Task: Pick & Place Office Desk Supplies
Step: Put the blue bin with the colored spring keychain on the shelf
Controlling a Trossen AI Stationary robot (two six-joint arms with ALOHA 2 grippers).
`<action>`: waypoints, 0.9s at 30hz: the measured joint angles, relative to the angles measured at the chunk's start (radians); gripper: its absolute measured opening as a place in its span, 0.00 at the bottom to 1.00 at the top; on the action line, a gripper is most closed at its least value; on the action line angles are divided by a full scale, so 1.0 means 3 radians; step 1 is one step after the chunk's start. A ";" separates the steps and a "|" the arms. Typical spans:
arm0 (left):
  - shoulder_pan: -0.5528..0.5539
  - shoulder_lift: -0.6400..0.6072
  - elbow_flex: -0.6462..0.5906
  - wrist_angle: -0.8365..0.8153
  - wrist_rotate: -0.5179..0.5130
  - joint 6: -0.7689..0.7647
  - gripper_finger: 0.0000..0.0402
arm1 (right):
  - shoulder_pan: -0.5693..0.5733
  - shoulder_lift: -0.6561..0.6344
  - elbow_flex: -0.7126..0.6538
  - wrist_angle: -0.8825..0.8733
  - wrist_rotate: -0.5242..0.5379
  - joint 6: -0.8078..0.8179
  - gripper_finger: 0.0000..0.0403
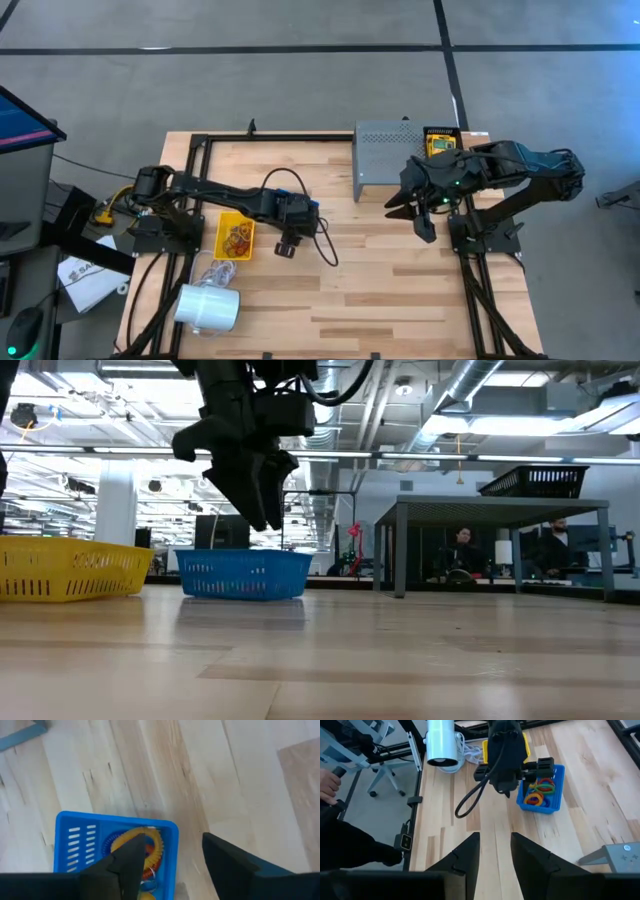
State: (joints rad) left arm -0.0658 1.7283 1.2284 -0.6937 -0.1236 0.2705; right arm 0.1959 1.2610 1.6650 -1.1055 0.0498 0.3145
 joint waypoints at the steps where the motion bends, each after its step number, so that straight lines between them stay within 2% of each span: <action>1: 0.0000 -0.0001 -0.0034 0.0055 0.0025 0.0013 0.48 | 0.0001 0.0000 0.0000 -0.0004 -0.0001 0.0000 0.27; 10: -0.0003 0.0001 -0.0382 0.0333 0.0115 0.0021 0.49 | 0.0004 0.0000 0.0000 -0.0008 -0.0029 0.0000 0.27; 17: -0.0003 0.0003 -0.0593 0.0711 0.0051 0.0034 0.41 | 0.0004 0.0000 0.0000 -0.0007 -0.0029 0.0000 0.27; 27: -0.0006 0.0182 -0.0611 0.0836 0.0007 0.0058 0.27 | 0.0001 0.0000 0.0000 -0.0002 -0.0031 0.0026 0.27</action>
State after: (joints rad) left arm -0.0676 1.7828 1.0451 -0.4428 -0.1214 0.2878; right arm 0.1963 1.2610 1.6650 -1.1061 0.0406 0.3224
